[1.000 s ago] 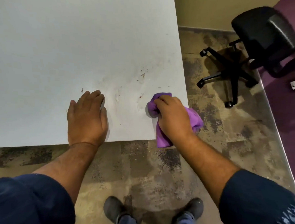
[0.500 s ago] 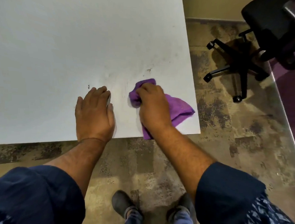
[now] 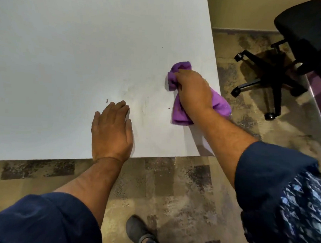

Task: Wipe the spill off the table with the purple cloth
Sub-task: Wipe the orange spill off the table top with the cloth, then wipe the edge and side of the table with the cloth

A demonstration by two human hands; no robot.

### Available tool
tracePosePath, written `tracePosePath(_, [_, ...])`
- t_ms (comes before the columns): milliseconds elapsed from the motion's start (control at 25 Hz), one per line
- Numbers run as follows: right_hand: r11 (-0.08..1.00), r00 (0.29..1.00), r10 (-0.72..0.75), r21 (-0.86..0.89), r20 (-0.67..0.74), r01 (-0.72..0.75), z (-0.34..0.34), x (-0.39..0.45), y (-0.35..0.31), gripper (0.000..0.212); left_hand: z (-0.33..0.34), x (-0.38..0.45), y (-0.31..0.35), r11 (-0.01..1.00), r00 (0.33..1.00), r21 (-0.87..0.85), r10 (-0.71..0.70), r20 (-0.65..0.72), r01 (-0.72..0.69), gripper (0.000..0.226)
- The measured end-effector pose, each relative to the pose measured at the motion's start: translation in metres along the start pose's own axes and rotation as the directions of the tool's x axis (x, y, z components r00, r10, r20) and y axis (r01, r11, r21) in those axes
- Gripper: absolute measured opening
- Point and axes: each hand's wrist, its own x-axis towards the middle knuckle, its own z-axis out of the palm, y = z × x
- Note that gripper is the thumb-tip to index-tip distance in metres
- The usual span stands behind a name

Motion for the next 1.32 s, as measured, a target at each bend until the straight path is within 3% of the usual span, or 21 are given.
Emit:
tracePosePath(80, [0.994, 0.998, 0.048, -0.099, -0.042, -0.052, 0.004, 0.021, 0.001, 0.034, 0.000, 0.000, -0.001, 1.000, 1.000, 0.012, -0.010, 0.012, 0.010, 0.042])
tracePosePath(160, [0.992, 0.990, 0.116, -0.045, -0.083, -0.120, 0.011, 0.020, -0.003, 0.035, 0.001, 0.001, -0.002, 1.000, 1.000, 0.019, -0.006, 0.016, 0.005, 0.042])
tracePosePath(280, [0.998, 0.997, 0.064, -0.007, -0.047, -0.064, 0.014, -0.014, -0.023, 0.023, 0.001, -0.001, -0.002, 1.000, 1.000, 0.021, -0.005, 0.002, 0.005, 0.041])
tracePosePath(400, [0.982, 1.000, 0.015, 0.189, -0.016, -0.012, 0.025, -0.076, -0.046, 0.019, 0.002, -0.002, -0.001, 1.000, 1.000, 0.014, -0.006, -0.023, 0.007, 0.041])
tracePosePath(520, [0.966, 0.996, -0.092, 0.242, -0.017, 0.094, 0.030, -0.119, -0.048, 0.027, 0.005, -0.004, -0.001, 1.000, 0.999, 0.019, 0.011, -0.043, -0.011, 0.040])
tracePosePath(680, [0.941, 0.998, -0.060, 0.333, -0.026, 0.065, 0.025, -0.150, -0.042, 0.028, 0.007, -0.001, -0.002, 0.995, 0.996, 0.063, 0.081, -0.047, -0.078, 0.038])
tracePosePath(800, [0.848, 0.986, 0.051, 0.528, -0.160, 0.041, 0.021, -0.169, -0.033, 0.038, 0.011, -0.005, -0.002, 0.972, 0.975, 0.088, 0.219, 0.024, -0.220, 0.042])
tracePosePath(920, [0.687, 0.858, 0.348, 0.725, -0.379, 0.042, 0.019, -0.187, -0.031, 0.050, 0.015, -0.002, -0.009, 0.955, 0.957, 0.069, 0.286, 0.047, -0.289, 0.042])
tracePosePath(1040, [0.566, 0.625, 0.628, 0.824, -0.463, 0.042, 0.032, -0.225, -0.030, 0.046, 0.017, 0.000, -0.008, 0.973, 0.973, 0.005, 0.231, 0.014, -0.231, 0.041])
tracePosePath(1200, [0.312, 0.312, 0.900, 0.950, -0.303, 0.022, 0.064, -0.280, -0.036, 0.034, 0.013, -0.004, -0.005, 0.967, 0.967, -0.019, 0.253, 0.020, -0.253, 0.040])
tracePosePath(1320, [0.175, 0.224, 0.957, 0.983, -0.184, 0.058, 0.075, -0.302, -0.056, 0.041, 0.010, -0.004, -0.006, 0.956, 0.956, -0.003, 0.293, 0.014, -0.293, 0.033])
